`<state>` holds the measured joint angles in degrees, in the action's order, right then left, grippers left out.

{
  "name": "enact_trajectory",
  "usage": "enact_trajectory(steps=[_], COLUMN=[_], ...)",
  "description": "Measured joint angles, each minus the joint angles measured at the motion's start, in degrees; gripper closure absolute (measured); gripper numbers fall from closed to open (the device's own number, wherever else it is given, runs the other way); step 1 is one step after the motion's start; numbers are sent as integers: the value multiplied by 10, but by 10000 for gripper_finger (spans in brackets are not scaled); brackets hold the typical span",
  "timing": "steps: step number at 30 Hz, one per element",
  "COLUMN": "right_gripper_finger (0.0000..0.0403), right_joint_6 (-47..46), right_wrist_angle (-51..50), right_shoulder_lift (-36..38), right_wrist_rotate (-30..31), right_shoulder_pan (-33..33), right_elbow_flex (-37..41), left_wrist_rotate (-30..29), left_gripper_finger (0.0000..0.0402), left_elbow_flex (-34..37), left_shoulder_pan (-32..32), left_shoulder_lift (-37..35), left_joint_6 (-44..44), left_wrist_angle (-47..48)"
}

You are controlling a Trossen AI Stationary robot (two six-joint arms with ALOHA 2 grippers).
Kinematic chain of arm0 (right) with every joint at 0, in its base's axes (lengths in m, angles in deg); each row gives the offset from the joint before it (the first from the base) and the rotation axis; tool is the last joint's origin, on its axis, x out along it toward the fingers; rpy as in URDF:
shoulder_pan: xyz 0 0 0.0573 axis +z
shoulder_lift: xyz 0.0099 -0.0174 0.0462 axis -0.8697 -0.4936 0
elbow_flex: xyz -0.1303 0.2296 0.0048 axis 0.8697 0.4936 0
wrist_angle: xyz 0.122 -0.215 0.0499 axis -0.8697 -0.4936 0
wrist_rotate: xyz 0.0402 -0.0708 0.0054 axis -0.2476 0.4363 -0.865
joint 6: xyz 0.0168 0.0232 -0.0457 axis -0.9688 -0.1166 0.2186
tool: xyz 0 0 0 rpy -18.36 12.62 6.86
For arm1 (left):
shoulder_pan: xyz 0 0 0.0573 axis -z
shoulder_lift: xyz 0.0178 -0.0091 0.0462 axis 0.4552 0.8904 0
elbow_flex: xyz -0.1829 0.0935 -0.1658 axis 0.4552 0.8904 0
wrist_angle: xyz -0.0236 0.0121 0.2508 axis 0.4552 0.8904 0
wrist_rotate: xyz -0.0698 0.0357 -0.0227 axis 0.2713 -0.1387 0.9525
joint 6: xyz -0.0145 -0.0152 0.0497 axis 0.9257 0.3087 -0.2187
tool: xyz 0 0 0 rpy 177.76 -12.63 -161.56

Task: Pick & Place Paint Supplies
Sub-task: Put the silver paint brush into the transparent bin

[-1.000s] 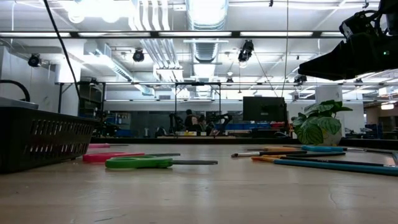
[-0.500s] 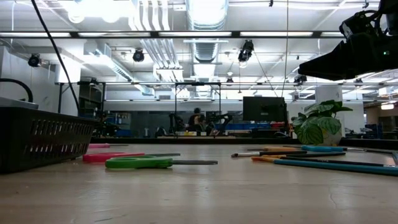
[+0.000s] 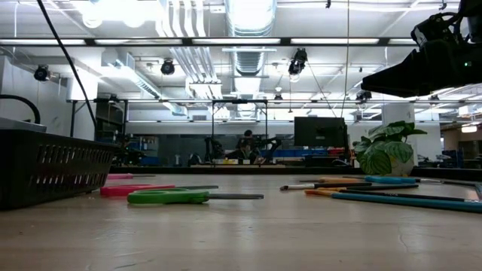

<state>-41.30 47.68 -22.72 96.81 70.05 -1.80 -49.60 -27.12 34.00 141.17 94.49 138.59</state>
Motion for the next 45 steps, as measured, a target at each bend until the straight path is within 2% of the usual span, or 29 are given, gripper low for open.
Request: enact_trajectory(steps=[37,40,45], right_gripper_finger=[74,74,74], right_joint_6=[0,1,0], right_wrist_angle=[0,0,0], right_shoulder_lift=[0,0,0], right_wrist_rotate=[0,0,0], right_shoulder_pan=[0,0,0], right_elbow_flex=[0,0,0], left_wrist_rotate=[-14,-16,-16], left_gripper_finger=[392,376,320], left_elbow_flex=[6,6,6], left_shoulder_pan=[0,0,0], left_shoulder_lift=[-1,-1,-1], left_joint_6=[3,3,2], left_wrist_angle=[-18,-19,-21])
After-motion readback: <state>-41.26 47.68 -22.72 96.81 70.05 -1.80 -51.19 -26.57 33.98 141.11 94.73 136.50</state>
